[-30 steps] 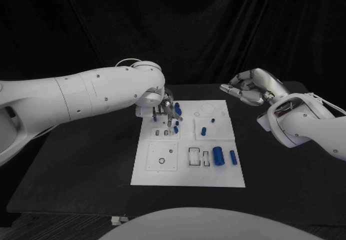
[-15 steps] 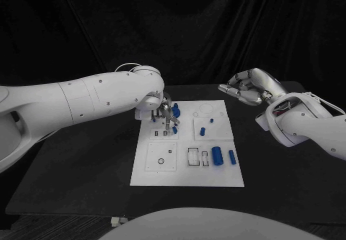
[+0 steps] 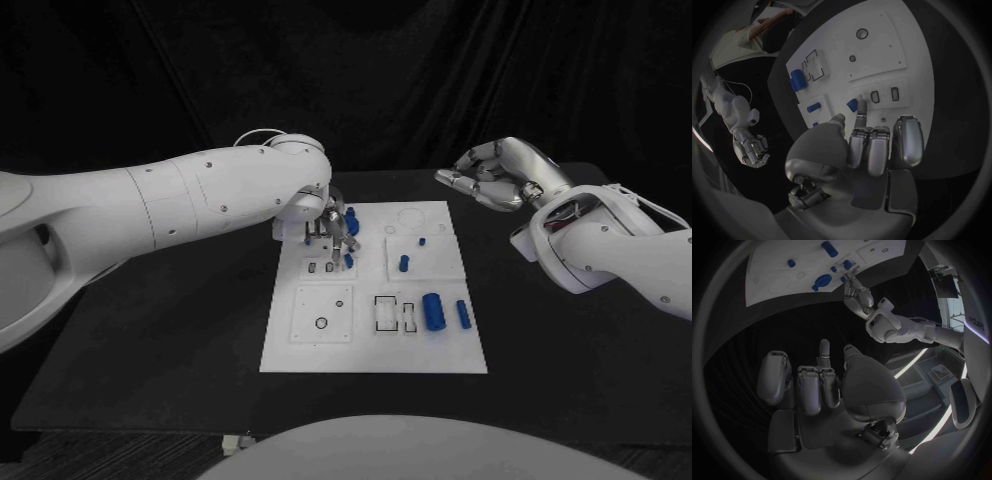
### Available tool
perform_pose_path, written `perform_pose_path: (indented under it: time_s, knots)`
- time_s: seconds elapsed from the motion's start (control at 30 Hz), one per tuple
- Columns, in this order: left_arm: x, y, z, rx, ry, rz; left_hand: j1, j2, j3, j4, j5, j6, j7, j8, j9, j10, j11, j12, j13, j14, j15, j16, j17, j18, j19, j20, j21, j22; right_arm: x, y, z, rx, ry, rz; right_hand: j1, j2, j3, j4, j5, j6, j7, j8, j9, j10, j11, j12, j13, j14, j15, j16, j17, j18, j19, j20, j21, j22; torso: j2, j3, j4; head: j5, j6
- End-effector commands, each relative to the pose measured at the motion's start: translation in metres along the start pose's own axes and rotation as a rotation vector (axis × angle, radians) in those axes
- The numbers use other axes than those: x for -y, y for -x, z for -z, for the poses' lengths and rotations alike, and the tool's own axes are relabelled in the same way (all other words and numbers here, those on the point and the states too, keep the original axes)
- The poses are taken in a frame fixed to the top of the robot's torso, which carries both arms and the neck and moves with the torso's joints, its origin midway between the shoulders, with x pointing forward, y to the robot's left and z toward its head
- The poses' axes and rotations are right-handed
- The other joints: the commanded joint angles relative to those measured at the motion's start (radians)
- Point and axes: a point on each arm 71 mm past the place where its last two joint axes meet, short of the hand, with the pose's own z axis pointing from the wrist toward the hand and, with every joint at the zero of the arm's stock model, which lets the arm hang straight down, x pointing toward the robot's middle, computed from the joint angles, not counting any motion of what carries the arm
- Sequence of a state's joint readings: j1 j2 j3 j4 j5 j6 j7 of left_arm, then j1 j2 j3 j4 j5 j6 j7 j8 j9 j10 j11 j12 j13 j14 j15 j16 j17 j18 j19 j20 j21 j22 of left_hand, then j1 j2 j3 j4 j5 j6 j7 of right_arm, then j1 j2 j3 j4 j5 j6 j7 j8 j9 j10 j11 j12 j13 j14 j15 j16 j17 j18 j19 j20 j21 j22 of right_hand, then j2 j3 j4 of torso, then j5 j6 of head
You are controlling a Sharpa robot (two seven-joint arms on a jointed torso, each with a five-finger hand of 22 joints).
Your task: Assemble the parts on the task board
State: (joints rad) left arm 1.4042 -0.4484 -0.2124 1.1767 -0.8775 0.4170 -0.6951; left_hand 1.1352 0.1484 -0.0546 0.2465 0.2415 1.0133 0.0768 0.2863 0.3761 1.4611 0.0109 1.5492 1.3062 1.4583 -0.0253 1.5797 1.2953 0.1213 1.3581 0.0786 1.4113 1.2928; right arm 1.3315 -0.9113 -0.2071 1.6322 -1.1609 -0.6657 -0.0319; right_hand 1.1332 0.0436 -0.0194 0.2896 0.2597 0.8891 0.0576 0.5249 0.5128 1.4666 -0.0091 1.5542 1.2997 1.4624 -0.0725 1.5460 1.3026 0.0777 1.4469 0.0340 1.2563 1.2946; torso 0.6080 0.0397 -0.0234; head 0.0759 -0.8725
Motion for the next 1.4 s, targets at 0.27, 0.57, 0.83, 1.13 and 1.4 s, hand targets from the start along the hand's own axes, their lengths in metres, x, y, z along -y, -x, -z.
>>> perform_pose_path:
  time_s: [0.27,0.57,0.83,1.13,1.4]
  knots:
    - [0.005,-0.003,-0.005,-0.026,-0.028,-0.015,0.017,-0.009,0.05,-0.019,0.005,0.01,0.002,-0.021,0.009,0.11,-0.001,0.022,0.265,0.113,-0.011,-0.009,0.275,-0.049,-0.01,-0.003,-0.013,0.035,0.001,-0.002,0.0,-0.012,-0.012,0.005,0.015,0.006,-0.027,0.003,0.022,-0.009,-0.001,0.016,0.013,0.104,-0.005,0.017,0.271,0.108,-0.001,0.025,0.268,-0.004,-0.006,0.003,-0.021,0.179,-0.001,0.0012,-0.0007,-0.007,0.0]
    - [0.007,-0.006,-0.009,-0.04,-0.026,-0.021,0.017,-0.01,0.055,-0.022,0.0,0.012,0.002,-0.024,0.01,0.11,-0.001,0.022,0.265,0.113,-0.011,-0.009,0.275,-0.049,-0.012,-0.003,-0.015,0.034,0.001,-0.002,0.0,-0.015,-0.015,0.005,0.015,0.006,-0.027,0.003,0.022,-0.009,-0.001,0.016,0.013,0.104,-0.005,0.017,0.271,0.108,-0.001,0.025,0.268,-0.004,-0.006,0.003,-0.021,0.179,-0.002,0.002,-0.0008,-0.009,0.0]
    - [0.008,-0.008,-0.011,-0.055,-0.02,-0.03,0.018,-0.012,0.058,-0.026,-0.004,0.016,0.001,-0.025,0.011,0.11,-0.001,0.022,0.265,0.113,-0.011,-0.009,0.275,-0.05,-0.009,-0.002,-0.013,0.037,0.001,-0.002,0.0,-0.018,-0.015,0.004,0.013,0.008,-0.027,0.003,0.021,-0.009,0.0,0.016,0.013,0.104,-0.004,0.017,0.271,0.108,-0.001,0.025,0.268,-0.004,-0.007,0.003,-0.023,0.178,-0.002,0.0024,-0.0013,-0.014,0.0]
    - [0.008,-0.009,-0.013,-0.06,-0.019,-0.03,0.018,-0.012,0.061,-0.027,-0.006,0.017,0.0,-0.026,0.012,0.11,-0.002,0.022,0.265,0.113,-0.011,-0.009,0.275,-0.048,-0.013,-0.002,-0.016,0.033,0.001,-0.002,0.0,-0.02,-0.018,0.005,0.013,0.008,-0.027,0.003,0.021,-0.009,0.0,0.016,0.013,0.104,-0.004,0.017,0.271,0.108,-0.001,0.025,0.268,-0.004,-0.007,0.003,-0.023,0.178,-0.002,0.004,-0.0013,-0.017,0.0]
    - [0.008,-0.009,-0.014,-0.062,-0.018,-0.028,0.019,-0.012,0.065,-0.03,-0.006,0.017,0.0,-0.028,0.012,0.11,-0.002,0.022,0.265,0.113,-0.011,-0.009,0.275,-0.048,-0.015,-0.002,-0.018,0.031,0.001,-0.003,0.0,-0.024,-0.019,0.004,0.012,0.009,-0.027,0.003,0.02,-0.009,0.0,0.016,0.013,0.104,-0.004,0.017,0.271,0.108,-0.001,0.025,0.268,-0.003,-0.008,0.003,-0.026,0.177,-0.003,0.0036,-0.0017,-0.019,0.0]
